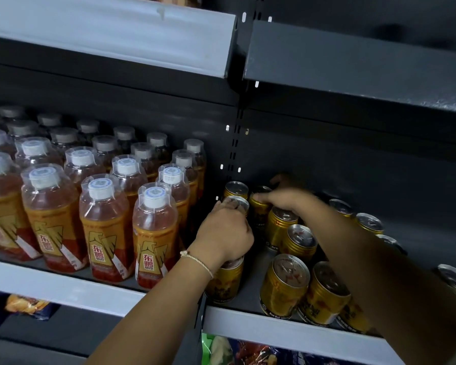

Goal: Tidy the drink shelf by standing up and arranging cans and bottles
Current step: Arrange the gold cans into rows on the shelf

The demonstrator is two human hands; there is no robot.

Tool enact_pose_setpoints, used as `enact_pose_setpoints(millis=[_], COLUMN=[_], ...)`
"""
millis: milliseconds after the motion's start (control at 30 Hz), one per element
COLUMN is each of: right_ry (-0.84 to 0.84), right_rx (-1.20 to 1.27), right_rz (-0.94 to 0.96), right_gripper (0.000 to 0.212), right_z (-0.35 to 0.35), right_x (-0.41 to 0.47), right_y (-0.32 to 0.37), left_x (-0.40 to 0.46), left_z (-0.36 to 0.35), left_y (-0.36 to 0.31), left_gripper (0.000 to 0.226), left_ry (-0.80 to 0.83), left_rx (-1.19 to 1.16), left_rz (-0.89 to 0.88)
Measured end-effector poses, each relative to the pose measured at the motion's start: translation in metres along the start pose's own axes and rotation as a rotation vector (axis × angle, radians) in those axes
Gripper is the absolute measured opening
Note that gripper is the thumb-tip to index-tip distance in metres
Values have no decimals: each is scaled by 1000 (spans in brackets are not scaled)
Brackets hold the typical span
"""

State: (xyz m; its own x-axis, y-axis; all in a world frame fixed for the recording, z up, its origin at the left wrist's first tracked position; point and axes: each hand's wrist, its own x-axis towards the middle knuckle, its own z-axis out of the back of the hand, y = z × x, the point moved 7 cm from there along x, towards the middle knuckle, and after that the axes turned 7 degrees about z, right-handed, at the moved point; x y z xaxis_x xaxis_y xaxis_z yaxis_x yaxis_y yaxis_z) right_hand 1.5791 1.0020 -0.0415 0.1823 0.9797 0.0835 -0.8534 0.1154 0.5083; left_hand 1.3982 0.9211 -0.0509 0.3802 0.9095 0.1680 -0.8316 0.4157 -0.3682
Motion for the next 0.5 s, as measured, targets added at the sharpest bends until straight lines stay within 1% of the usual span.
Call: enact_pose_setpoints(millis=[67,100,200,267,333,400,500], right_ry=[45,90,276,340,339,305,275], right_rx=[21,-26,-297,-442,-495,-497,-402], right_rz=[-20,-30,-54,-48,-37,2,49], right_gripper=[83,82,80,77,70,64,61], right_z=[7,11,14,12,11,13,17], right_x=[-3,-5,-19,-28,-35,-39,-43], right_y=[-1,-1,1,4,7,12,13], left_x=[0,1,2,2,1,-2,-5], left_z=[0,-1,-2,-2,-1,2,6], left_y=[0,1,1,1,2,1,1], left_gripper=[54,54,55,52,49,46,42], left_ry=[-1,0,0,-13,-30,-43,-49], left_rx=[-3,-3,-1,-6,-14,-32,-73], left_rz=[-4,-3,5,14,25,33,39])
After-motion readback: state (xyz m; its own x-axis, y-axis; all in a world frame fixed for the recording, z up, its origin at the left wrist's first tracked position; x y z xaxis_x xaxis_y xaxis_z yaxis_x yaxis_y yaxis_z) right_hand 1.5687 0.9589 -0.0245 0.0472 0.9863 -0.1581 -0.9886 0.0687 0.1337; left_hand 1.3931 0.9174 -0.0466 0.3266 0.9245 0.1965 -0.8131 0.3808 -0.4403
